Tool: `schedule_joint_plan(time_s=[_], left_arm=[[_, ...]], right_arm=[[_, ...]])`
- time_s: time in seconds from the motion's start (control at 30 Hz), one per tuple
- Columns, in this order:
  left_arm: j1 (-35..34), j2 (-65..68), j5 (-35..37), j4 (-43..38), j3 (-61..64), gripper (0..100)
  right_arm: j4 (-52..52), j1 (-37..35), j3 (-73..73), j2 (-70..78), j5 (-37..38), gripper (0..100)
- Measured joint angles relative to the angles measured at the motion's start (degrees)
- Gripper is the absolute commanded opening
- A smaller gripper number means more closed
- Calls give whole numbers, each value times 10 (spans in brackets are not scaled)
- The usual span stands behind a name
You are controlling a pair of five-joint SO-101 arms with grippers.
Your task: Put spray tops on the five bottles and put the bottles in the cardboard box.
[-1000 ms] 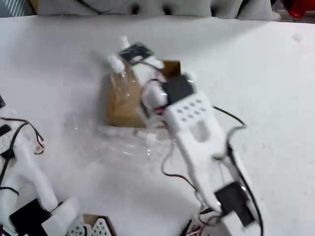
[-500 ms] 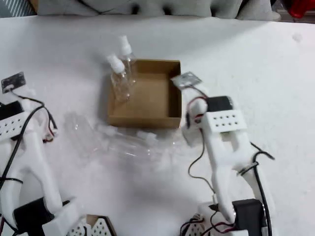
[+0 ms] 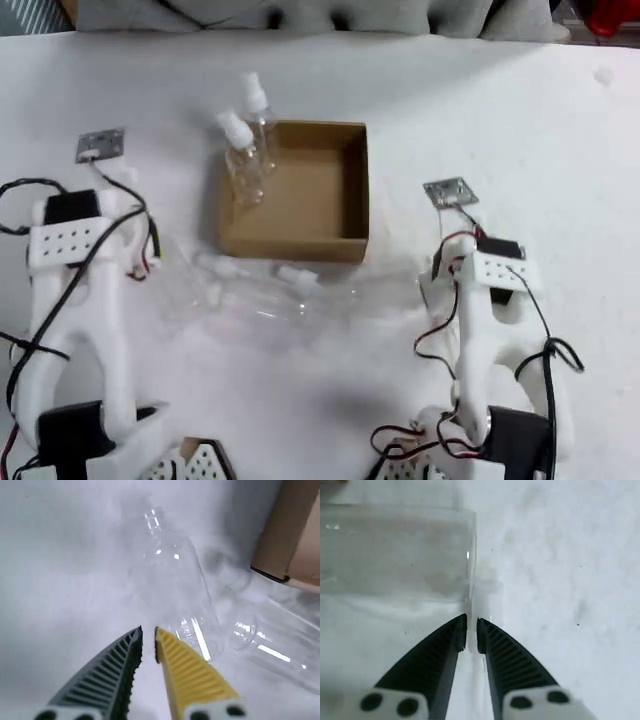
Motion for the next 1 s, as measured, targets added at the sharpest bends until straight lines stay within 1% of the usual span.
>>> schedule_joint_plan(time_s=[0.07,0.2,0.43,0.5,0.67,1.0], left_arm=[[9,0,27,0,0,201],[12,0,108,-11,0,209],[12,0,188,-123,63,212],[12,0,196,-147,82,219],[11,5,200,-158,94,325],[-2,5,202,-165,120,309]], right_arm=[[-21,0,13,-1,-1,16],[-32,1,18,-1,-1,16],[-33,1,19,-1,3,16],[-33,1,19,-1,3,16],[-33,1,19,-1,6,16],[-33,1,19,-1,6,16]])
